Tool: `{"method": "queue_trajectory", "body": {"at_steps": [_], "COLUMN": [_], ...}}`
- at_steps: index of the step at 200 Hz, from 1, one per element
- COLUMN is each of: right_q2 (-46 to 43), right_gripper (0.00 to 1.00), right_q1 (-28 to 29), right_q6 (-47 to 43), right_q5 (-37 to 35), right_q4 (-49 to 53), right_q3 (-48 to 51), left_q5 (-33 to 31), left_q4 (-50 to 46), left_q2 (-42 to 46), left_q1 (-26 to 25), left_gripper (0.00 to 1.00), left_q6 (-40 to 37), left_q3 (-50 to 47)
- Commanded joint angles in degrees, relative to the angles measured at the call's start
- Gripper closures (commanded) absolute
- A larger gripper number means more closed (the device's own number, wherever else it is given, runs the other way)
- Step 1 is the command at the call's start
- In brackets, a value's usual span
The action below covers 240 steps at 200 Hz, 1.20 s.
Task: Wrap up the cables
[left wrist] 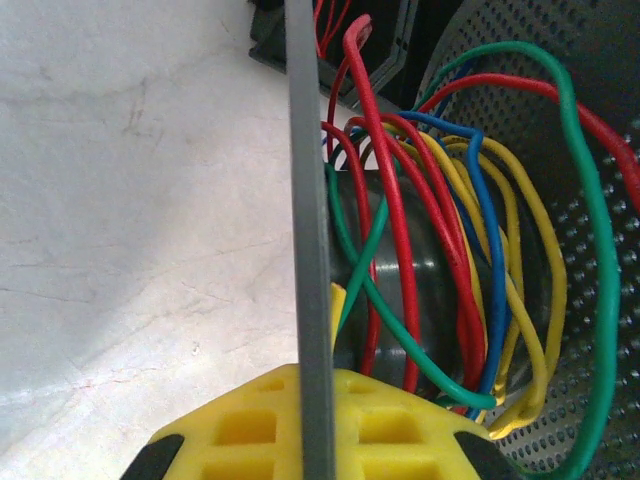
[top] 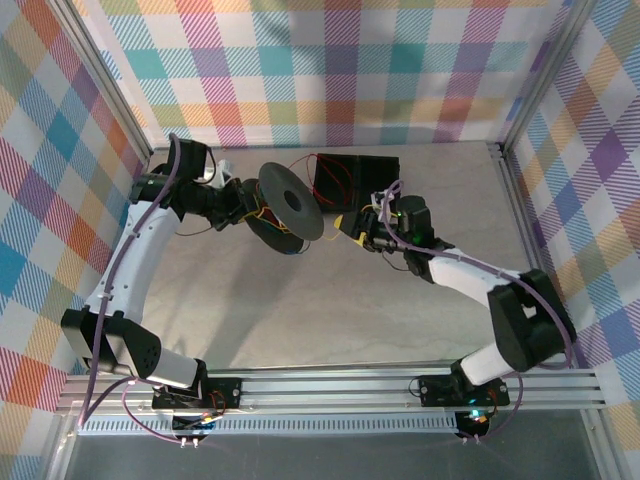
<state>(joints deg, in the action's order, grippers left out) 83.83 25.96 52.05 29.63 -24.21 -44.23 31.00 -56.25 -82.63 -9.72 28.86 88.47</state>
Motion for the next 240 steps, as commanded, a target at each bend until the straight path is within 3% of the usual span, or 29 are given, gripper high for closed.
{"method": "queue_trajectory", "body": {"at_steps": [1, 27, 33, 90, 147, 166, 204, 240], "right_q2": [-4.64, -9.45, -10.64, -21.36, -29.64, -30.33, -30.51, -27.65], "right_gripper": [0.27, 0.09, 0.0, 0.01, 0.01, 0.01, 0.01, 0.08], "right_q1": [0.43, 1.24, 1.53, 5.72, 5.95, 6.03, 6.12, 6.11], "right_q6": [-1.47, 0.38, 0.9, 3.13, -2.2, -7.09, -8.07, -6.14], "right_q5": [-1.42, -3.43, -4.31, -19.35, -15.66, -13.03, -13.6, -13.81], "right_q4": [3.54, 5.25, 5.69, 18.78, 18.36, 15.71, 12.35, 17.79], "right_q3": [1.09, 3.0, 3.67, 7.94, 9.52, 8.44, 6.52, 1.54], "left_q5": [0.32, -1.0, -1.56, -4.14, -3.57, -3.37, -2.89, -3.23], "left_q4": [0.61, 1.07, 1.15, 3.17, 3.95, 4.27, 4.2, 4.26], "left_q2": [2.39, 2.12, 2.12, 1.03, -0.38, -0.47, 0.05, 0.28], "left_q1": [-0.32, -0.31, -0.28, 0.22, 0.18, 0.22, 0.2, 0.22], "left_gripper": [1.0, 1.0, 1.0, 1.0, 1.0, 1.0, 1.0, 1.0], "left_q6": [-1.36, -0.38, -0.07, 3.13, 3.39, 3.39, 2.96, 2.82], "left_q3": [3.46, 3.91, 4.11, 5.31, 5.23, 4.97, 4.23, 3.73]}}
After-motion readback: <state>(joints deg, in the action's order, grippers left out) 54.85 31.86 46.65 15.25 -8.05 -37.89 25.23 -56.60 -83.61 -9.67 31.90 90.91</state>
